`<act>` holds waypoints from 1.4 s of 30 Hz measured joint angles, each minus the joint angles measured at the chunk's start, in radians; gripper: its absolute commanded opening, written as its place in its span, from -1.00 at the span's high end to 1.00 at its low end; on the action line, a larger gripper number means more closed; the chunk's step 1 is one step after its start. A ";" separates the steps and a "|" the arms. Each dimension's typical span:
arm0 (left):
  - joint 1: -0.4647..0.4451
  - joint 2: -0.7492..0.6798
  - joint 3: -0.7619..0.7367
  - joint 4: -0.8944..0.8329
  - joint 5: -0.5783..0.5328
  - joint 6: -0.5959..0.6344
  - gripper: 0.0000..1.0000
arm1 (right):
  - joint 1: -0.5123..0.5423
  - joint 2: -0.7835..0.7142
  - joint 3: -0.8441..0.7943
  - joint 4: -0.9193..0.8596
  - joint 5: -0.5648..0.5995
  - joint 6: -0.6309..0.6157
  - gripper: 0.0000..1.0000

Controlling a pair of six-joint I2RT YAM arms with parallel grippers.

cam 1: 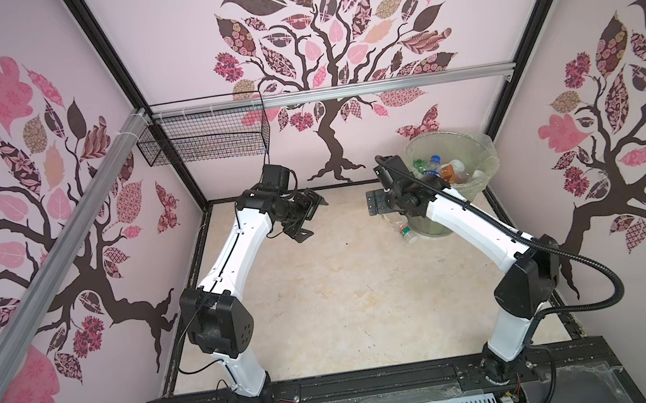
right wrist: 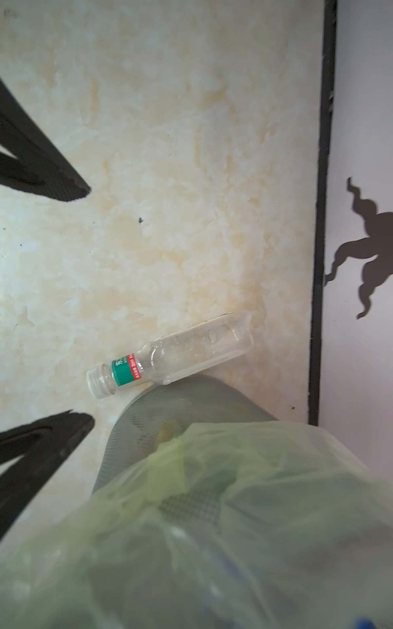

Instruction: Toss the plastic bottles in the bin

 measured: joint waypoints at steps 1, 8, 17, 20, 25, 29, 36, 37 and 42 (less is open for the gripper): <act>0.000 0.000 -0.016 0.000 0.004 -0.005 -0.96 | 0.000 0.000 -0.024 0.006 0.000 0.000 -0.99; 0.000 0.000 -0.093 0.003 0.023 -0.024 -0.96 | -0.002 0.003 -0.138 0.039 0.016 -0.023 -0.99; 0.000 0.000 -0.134 0.023 0.038 -0.031 -0.96 | -0.064 0.036 -0.183 0.081 0.012 -0.030 -0.99; 0.000 0.000 -0.143 0.028 0.048 -0.035 -0.96 | -0.093 0.080 -0.183 0.095 -0.005 -0.030 -0.99; 0.000 0.014 -0.144 0.035 0.062 -0.041 -0.96 | -0.122 0.184 -0.114 0.086 -0.026 -0.031 -0.99; 0.000 0.037 -0.143 0.037 0.074 -0.054 -0.96 | -0.124 0.304 0.027 0.075 -0.026 -0.031 -0.99; 0.005 0.065 -0.143 0.037 0.086 -0.057 -0.96 | -0.139 0.456 0.191 0.045 -0.024 -0.030 -0.99; 0.008 0.065 -0.143 0.037 0.087 -0.057 -0.96 | -0.145 0.468 0.196 0.042 -0.027 -0.030 -0.99; 0.015 0.065 -0.143 0.037 0.087 -0.057 -0.96 | -0.165 0.508 0.203 0.023 -0.067 -0.032 -0.99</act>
